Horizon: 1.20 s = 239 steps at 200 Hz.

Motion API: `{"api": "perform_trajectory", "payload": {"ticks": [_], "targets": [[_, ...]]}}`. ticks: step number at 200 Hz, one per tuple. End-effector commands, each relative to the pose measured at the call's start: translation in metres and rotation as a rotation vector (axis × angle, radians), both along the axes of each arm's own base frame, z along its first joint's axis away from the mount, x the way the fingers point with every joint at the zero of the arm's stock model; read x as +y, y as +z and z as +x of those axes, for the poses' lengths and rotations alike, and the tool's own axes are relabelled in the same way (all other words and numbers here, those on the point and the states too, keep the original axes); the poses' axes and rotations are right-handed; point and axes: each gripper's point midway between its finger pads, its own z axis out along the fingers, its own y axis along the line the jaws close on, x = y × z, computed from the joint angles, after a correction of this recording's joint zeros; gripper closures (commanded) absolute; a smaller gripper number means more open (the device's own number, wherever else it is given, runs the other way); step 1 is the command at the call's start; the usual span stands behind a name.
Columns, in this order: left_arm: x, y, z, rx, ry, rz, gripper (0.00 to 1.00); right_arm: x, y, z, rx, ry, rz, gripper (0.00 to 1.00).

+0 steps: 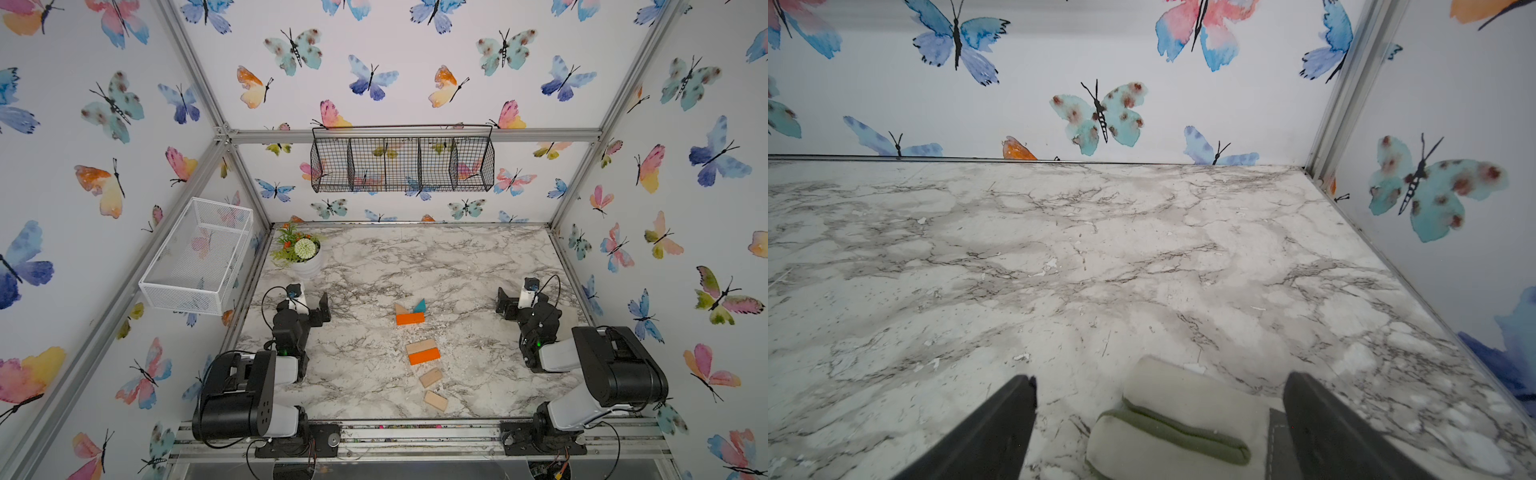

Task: Assemble a carrot with building blocks
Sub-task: Assemble the building block at the center of the board.

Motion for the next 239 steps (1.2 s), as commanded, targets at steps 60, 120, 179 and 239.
{"api": "perform_trajectory", "payload": {"ticks": [60, 120, 179, 239], "targets": [[-0.069, 0.067, -0.030, 0.309, -0.188, -0.222, 0.02, 0.072, 0.079, 0.016, 0.461, 0.175, 0.277, 0.02], [-0.119, 0.049, -0.104, 0.557, -0.364, -0.409, 0.02, 0.168, 0.043, -0.091, 0.825, 0.421, 0.251, 0.02], [-0.178, -0.008, -0.137, 0.795, -0.513, -0.408, 0.01, 0.177, -0.010, -0.139, 1.046, 0.532, 0.195, 0.21], [-0.169, -0.036, -0.138, 0.920, -0.048, -0.028, 0.02, 0.217, -0.011, -0.137, 1.053, 0.545, 0.174, 0.23]]}}
